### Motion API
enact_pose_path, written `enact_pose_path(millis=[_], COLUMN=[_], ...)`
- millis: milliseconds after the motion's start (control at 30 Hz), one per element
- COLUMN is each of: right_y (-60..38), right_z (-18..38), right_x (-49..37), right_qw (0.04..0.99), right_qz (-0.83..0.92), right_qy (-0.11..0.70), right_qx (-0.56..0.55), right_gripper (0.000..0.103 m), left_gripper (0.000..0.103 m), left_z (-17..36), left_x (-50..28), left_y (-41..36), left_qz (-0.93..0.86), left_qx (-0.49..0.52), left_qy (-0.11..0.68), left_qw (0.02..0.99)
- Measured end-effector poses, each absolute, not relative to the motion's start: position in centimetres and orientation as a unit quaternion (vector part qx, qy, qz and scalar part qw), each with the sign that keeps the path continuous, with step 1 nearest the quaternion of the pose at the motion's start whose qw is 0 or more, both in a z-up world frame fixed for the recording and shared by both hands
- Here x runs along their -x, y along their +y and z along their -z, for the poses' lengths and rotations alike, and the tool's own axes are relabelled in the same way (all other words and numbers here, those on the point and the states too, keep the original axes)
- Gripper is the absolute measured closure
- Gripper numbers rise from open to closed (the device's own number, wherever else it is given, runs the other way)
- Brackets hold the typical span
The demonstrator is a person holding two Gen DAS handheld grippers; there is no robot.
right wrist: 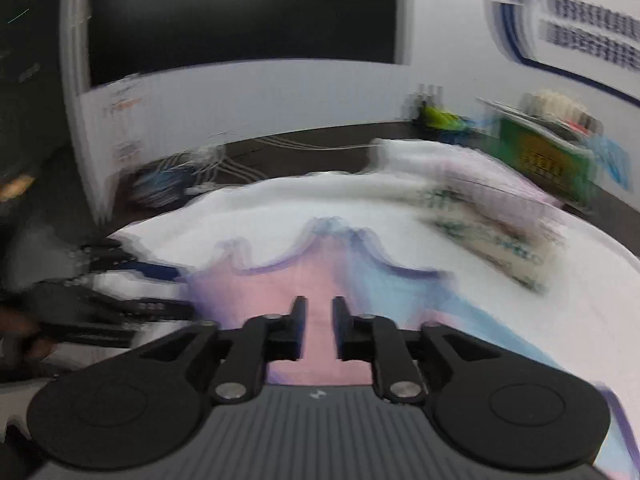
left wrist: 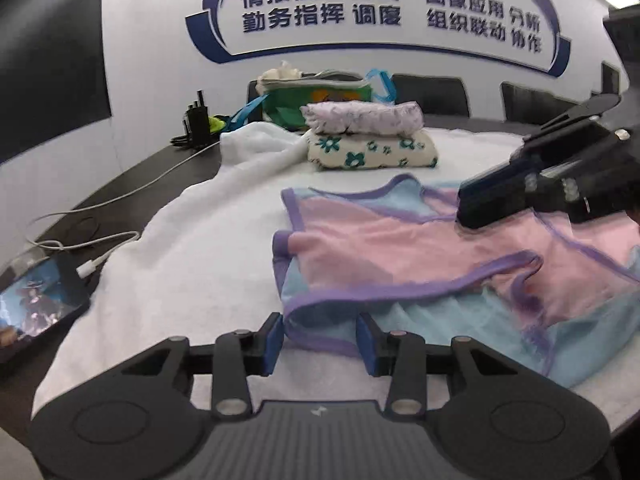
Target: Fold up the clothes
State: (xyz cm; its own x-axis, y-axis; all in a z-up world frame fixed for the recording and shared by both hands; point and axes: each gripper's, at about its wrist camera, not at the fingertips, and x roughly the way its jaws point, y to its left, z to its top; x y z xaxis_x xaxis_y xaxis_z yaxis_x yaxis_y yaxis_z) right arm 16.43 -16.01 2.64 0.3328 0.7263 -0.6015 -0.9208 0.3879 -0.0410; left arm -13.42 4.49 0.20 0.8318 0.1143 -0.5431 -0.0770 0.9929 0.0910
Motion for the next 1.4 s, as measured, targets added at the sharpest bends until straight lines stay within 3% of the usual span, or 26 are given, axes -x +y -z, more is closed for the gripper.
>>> enact_pose_path(millis=[67, 133, 200, 267, 367, 500, 633, 800, 833, 900, 967, 1100, 1133, 1267, 1333, 1400], right_y=[-14.4, -13.6, -13.6, -14.2, -15.0, -15.9, -15.1, -12.3, -11.8, -11.6, -11.9, -13.0, -13.3, -14.8, -16.1, -16.2], right_z=[-1.4, -0.3, 0.6, 0.9, 0.5, -1.0, -1.4, 1.1, 1.6, 2.1, 1.9, 0.7, 0.4, -1.5, -3.4, -4.6], right_x=[-15.5, -15.3, -15.8, -15.8, -15.8, -15.1, -12.8, -11.1, -10.9, -11.1, -11.4, -11.7, -11.7, -13.3, -14.6, -16.8], right_qw=[0.779, 0.776, 0.788, 0.792, 0.800, 0.812, 0.784, 0.787, 0.790, 0.798, 0.799, 0.765, 0.767, 0.769, 0.783, 0.811], right_qz=[-0.524, -0.515, -0.486, -0.475, -0.462, -0.466, -0.529, -0.518, -0.512, -0.501, -0.500, -0.546, -0.543, -0.548, -0.549, -0.517], right_qy=[0.261, 0.272, 0.282, 0.288, 0.286, 0.275, 0.282, 0.279, 0.278, 0.275, 0.281, 0.306, 0.306, 0.299, 0.273, 0.254], right_qx=[0.225, 0.243, 0.252, 0.255, 0.254, 0.218, 0.158, 0.184, 0.191, 0.190, 0.182, 0.150, 0.149, 0.137, 0.107, 0.108], right_gripper=[0.083, 0.085, 0.098, 0.101, 0.101, 0.099, 0.096, 0.092, 0.092, 0.093, 0.101, 0.103, 0.102, 0.094, 0.058, 0.055], left_gripper=[0.100, 0.101, 0.102, 0.101, 0.093, 0.071, 0.068, 0.068, 0.070, 0.100, 0.102, 0.101, 0.100, 0.076, 0.071, 0.066], left_z=[-0.3, -0.5, -0.6, -0.7, -0.4, -1.9, -2.3, -1.4, -1.3, -1.0, -1.0, -0.9, -0.7, -2.3, -3.9, -5.1], left_x=[13.6, 14.6, 15.7, 17.0, 19.0, 20.3, 18.6, 15.2, 14.9, 14.5, 14.6, 15.1, 15.4, 16.5, 16.1, 14.2], left_y=[4.5, 4.3, 4.0, 3.4, 2.3, 5.9, 11.4, 13.0, 12.7, 12.0, 11.9, 12.4, 12.5, 14.5, 15.7, 15.9], left_qz=[-0.069, -0.082, -0.086, -0.081, -0.007, 0.050, 0.041, 0.080, 0.087, 0.096, 0.082, 0.058, 0.062, 0.075, 0.068, 0.047], left_qx=[-0.018, -0.009, -0.014, -0.028, -0.050, 0.040, 0.110, 0.146, 0.140, 0.127, 0.132, 0.128, 0.130, 0.212, 0.248, 0.248], left_qy=[0.282, 0.267, 0.264, 0.269, 0.275, 0.245, 0.255, 0.294, 0.298, 0.304, 0.301, 0.316, 0.323, 0.290, 0.257, 0.241], left_qw=[0.957, 0.960, 0.961, 0.959, 0.960, 0.967, 0.960, 0.941, 0.940, 0.939, 0.941, 0.938, 0.936, 0.930, 0.932, 0.937])
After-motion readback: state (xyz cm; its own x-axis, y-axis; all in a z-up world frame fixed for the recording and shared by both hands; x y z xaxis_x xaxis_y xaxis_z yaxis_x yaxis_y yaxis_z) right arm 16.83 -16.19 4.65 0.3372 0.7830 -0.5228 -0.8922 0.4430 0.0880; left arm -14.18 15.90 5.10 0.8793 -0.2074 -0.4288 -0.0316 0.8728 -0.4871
